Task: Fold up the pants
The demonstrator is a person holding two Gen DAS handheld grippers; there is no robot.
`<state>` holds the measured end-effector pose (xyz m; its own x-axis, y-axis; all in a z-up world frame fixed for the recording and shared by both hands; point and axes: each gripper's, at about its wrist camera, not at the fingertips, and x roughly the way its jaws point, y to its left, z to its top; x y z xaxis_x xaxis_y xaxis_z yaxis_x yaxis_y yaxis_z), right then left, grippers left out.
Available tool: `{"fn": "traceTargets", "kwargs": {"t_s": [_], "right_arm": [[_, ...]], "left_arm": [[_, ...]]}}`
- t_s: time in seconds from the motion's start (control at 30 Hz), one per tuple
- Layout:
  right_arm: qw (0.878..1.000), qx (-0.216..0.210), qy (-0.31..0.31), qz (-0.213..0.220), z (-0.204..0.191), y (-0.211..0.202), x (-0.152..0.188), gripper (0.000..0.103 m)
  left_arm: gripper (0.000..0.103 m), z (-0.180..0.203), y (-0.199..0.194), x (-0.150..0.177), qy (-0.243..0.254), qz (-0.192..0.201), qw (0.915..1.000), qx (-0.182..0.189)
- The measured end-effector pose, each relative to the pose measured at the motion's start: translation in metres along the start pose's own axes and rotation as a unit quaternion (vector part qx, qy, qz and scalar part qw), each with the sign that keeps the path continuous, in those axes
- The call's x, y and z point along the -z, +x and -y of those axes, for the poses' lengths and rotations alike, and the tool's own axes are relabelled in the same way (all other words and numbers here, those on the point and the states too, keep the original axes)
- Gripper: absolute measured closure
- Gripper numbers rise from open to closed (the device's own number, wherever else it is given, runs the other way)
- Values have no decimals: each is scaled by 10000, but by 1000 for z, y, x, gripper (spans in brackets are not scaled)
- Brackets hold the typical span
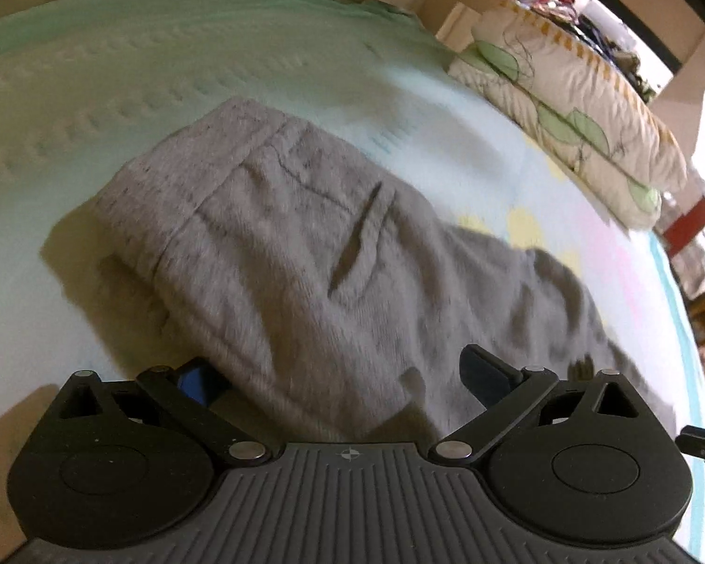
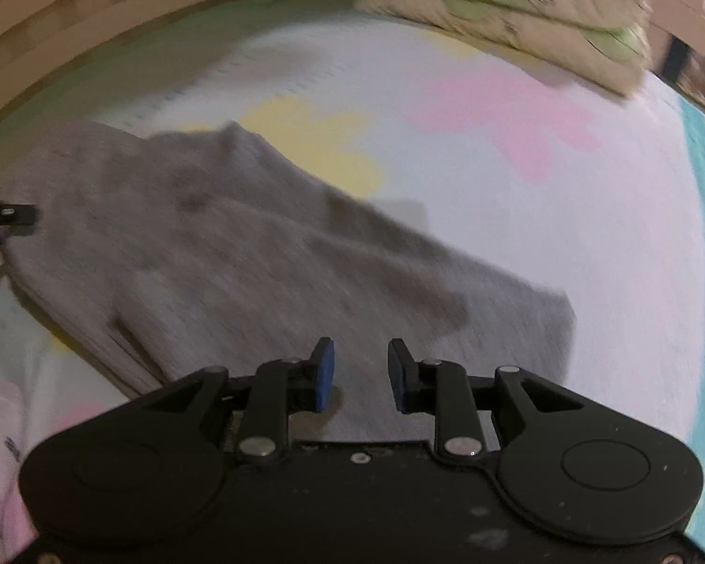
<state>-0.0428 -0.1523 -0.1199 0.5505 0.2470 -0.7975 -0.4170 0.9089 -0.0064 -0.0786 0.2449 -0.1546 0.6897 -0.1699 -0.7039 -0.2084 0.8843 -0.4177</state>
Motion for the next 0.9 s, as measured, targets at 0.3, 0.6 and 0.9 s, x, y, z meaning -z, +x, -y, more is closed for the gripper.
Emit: {"fn": "traceTargets", "kwargs": {"t_s": [0.3, 0.6, 0.9], "right_arm": [[9893, -1046, -943, -386, -37, 13, -78, 73], [9822, -1473, -1043, -516, -55, 81, -139, 94], [9930, -997, -407, -480, -52, 171, -156, 103]], "left_arm": [[7, -12, 5, -7, -341, 223, 9991, 115], [60, -24, -9, 4, -431, 536, 9975, -147], [60, -19, -9, 8, -71, 697, 9974, -162]]}}
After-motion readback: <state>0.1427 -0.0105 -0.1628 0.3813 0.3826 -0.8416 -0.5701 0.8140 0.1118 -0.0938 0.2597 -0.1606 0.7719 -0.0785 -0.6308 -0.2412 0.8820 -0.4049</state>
